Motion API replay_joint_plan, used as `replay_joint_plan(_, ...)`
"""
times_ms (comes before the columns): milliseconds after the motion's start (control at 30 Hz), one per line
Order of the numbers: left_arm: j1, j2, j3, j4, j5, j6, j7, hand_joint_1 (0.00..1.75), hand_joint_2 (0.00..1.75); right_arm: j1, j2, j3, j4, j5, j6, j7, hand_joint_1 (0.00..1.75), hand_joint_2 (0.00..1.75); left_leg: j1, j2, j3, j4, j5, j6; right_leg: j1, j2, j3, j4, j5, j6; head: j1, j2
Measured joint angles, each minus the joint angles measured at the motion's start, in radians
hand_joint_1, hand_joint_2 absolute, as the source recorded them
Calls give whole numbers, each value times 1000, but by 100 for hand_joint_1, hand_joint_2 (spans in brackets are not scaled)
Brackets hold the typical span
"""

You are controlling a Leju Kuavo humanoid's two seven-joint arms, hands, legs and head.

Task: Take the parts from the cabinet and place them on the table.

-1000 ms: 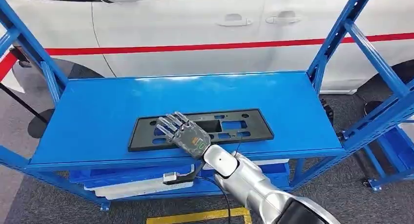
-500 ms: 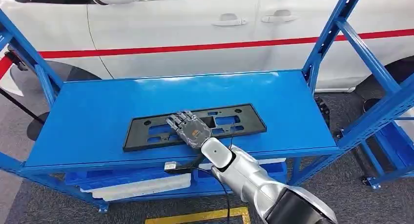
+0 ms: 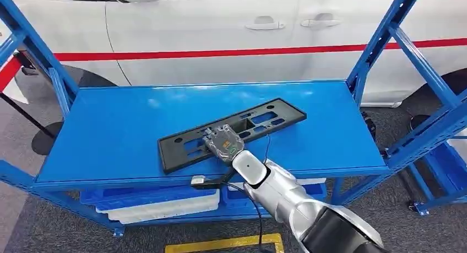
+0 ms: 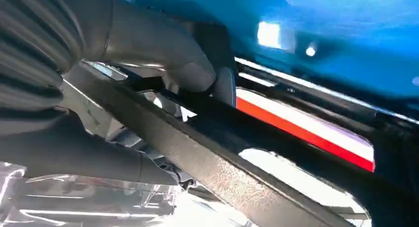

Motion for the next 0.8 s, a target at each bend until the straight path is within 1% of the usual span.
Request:
replay_joint_plan(67, 1, 0, 0, 0, 0, -7, -22, 0, 0, -1, 0, -3, 1, 0, -1, 0, 175, 175, 4, 0, -2, -3, 3, -11, 3, 1, -5, -1, 4, -2, 0, 0)
replay_joint_plan(100, 1, 0, 0, 0, 0, -9, -37, 0, 0, -2, -2, -5, 2, 0, -2, -1, 175, 175, 5, 0, 1, -7, 5, -16, 4, 2, -5, -2, 5, -6, 0, 0)
replay_joint_plan(133, 1, 0, 0, 0, -2, -9, -48, 0, 0, -3, -2, -8, 2, 0, -2, -2, 175, 175, 0, 0, 2, -9, 5, -23, -4, 2, -1, -13, 12, -14, 0, 0)
replay_joint_plan(167, 1, 3, 0, 0, -2, -9, -62, 0, 0, -5, -2, -13, 2, 0, -1, -7, 175, 175, 4, 0, 0, 4, -9, -26, -10, -2, 8, -25, 19, -16, 0, 0)
replay_joint_plan(200, 1, 2, 0, 0, -4, -9, -71, 0, 0, -7, -2, -16, 3, 0, 0, -8, 175, 175, 4, 2, -20, 48, -42, -29, -11, -2, 8, -28, 21, -23, 0, 0)
replay_joint_plan(267, 1, 4, 0, 0, -4, -10, -89, 0, 0, -8, -2, -18, 4, 0, 0, -16, 175, 175, 8, 2, -95, 213, -123, -38, -9, -3, 6, -27, 21, -24, 0, 0)
replay_joint_plan(300, 3, 4, 0, 0, -3, -10, -98, 0, 0, -8, -2, -19, 5, 0, 0, -21, 175, 175, 8, 2, -130, 287, -148, -42, -8, -3, 5, -26, 21, -24, 0, 0)
replay_joint_plan(333, 5, 4, 0, 0, -3, -11, -104, 0, 0, -7, -2, -20, 6, 0, -1, -25, 175, 175, 9, 2, -145, 317, -147, -45, -8, -3, 4, -25, 20, -24, 0, 0)
replay_joint_plan(367, 6, 5, 0, 0, -3, -12, -110, 0, 0, -7, -2, -21, 7, 0, 0, -29, 175, 175, 10, 2, -134, 293, -122, -46, -9, -3, 5, -23, 20, -23, 0, 0)
replay_joint_plan(400, 6, 5, 0, 0, -3, -12, -113, 0, 0, -7, -1, -21, 7, 0, 0, -31, 175, 175, 12, 2, -98, 218, -76, -46, -10, -2, 6, -20, 18, -20, 0, 0)
replay_joint_plan(467, 5, 7, 0, 0, -3, -13, -115, 0, 0, -6, 0, -24, 8, 0, 4, -31, 175, 175, 16, 5, -10, 34, 6, -46, -11, -2, 4, -9, 10, -11, 0, 0)
replay_joint_plan(500, 5, 6, 0, 0, -2, -13, -115, 0, 0, -8, 0, -26, 9, 0, 4, -31, 175, 175, 12, 4, 5, 7, -13, -41, -3, -1, -2, -2, 6, -5, 0, 0)
replay_joint_plan(533, 5, 6, 0, 0, -2, -14, -116, 0, 0, -8, 0, -27, 10, -1, 4, -31, 175, 175, 11, 0, -1, 6, -6, -26, -2, 1, -7, 1, 7, -2, 0, 0)
replay_joint_plan(567, 6, 7, 0, 0, -2, -15, -117, 0, 0, -8, 0, -27, 10, -2, 4, -31, 175, 175, 11, 1, -4, 8, -8, -22, -2, 2, -8, 0, 8, 2, 0, 0)
replay_joint_plan(633, 6, 7, 0, 0, -2, -15, -117, 0, 0, -8, 0, -28, 11, -3, 4, -31, 175, 175, 9, 1, -4, 5, -5, -8, -4, 1, -7, -1, 8, 13, 0, 0)
replay_joint_plan(667, 6, 5, 0, 0, -2, -16, -117, 0, 0, -8, 0, -30, 11, -3, 4, -31, 175, 175, 13, 2, 0, -1, 0, 0, -8, 1, -9, 7, -1, 18, 0, 0)
replay_joint_plan(700, 5, 6, 0, 0, -2, -16, -119, 0, 0, -9, 0, -32, 11, -3, 3, -31, 175, 175, 13, 3, -1, -3, 1, 5, -8, 1, -23, 40, -27, 22, 0, 0)
replay_joint_plan(733, 4, 6, 0, 0, -2, -16, -123, 0, 175, -9, 0, -34, 11, -3, 3, -32, 175, 175, 13, 3, -3, -3, 1, 9, -9, 1, -55, 106, -66, 25, 0, 0)
replay_joint_plan(767, 4, 6, 0, 0, 0, -19, -132, 0, 175, -7, 0, -36, 13, -5, 2, -37, 175, 175, 11, 3, -4, -3, 1, 10, -11, 1, -97, 193, -107, 29, 0, 0)
replay_joint_plan(800, 5, 6, 0, 0, 3, -20, -138, 0, 175, -4, 0, -39, 15, -7, 1, -39, 175, 175, 10, 3, -5, -2, 1, 11, -11, 1, -137, 274, -136, 30, 0, 0)
